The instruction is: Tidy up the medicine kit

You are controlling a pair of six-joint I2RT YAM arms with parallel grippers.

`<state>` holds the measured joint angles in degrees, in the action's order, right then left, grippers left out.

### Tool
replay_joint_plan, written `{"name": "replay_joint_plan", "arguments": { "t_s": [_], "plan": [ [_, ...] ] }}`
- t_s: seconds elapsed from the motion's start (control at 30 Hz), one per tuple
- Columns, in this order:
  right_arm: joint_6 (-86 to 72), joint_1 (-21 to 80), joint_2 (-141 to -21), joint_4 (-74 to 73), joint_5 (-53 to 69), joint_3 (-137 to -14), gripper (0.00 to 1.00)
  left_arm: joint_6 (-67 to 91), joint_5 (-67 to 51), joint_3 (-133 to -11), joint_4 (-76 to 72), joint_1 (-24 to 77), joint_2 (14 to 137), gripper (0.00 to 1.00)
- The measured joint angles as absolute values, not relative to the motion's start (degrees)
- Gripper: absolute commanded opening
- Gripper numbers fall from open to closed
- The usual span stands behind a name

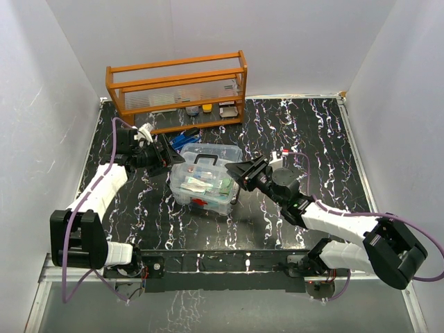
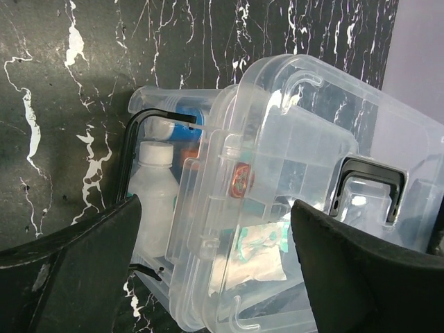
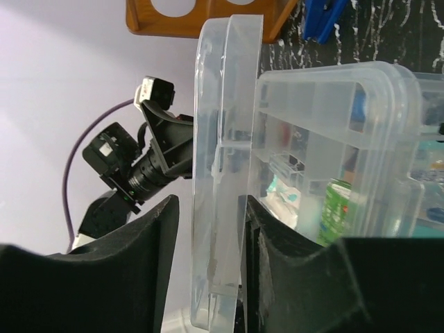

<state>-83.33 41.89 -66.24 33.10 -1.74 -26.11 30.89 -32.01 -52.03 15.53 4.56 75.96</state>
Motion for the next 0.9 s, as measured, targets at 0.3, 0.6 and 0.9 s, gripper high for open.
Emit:
{"name": "replay_joint_plan", "arguments": {
  "t_s": [0.3, 0.6, 0.9],
  "plan": [
    [-81.0, 41.9, -65.2, 25.6, -1.3, -25.3, 0.57, 31.0, -33.8, -52.4, 16.3, 4.2, 77.9, 0.76],
    [-76.2, 41.3, -62.7, 14.6, -1.6, -29.1, 0.67, 30.5, -32.7, -52.9, 18.5, 4.2, 77.9, 0.71],
    [-69.7, 40.4, -62.7, -4.0, -5.6, -38.0, 0.64, 29.3, -29.1, -53.1, 21.5, 4.1, 78.0, 0.71]
  ]
}}
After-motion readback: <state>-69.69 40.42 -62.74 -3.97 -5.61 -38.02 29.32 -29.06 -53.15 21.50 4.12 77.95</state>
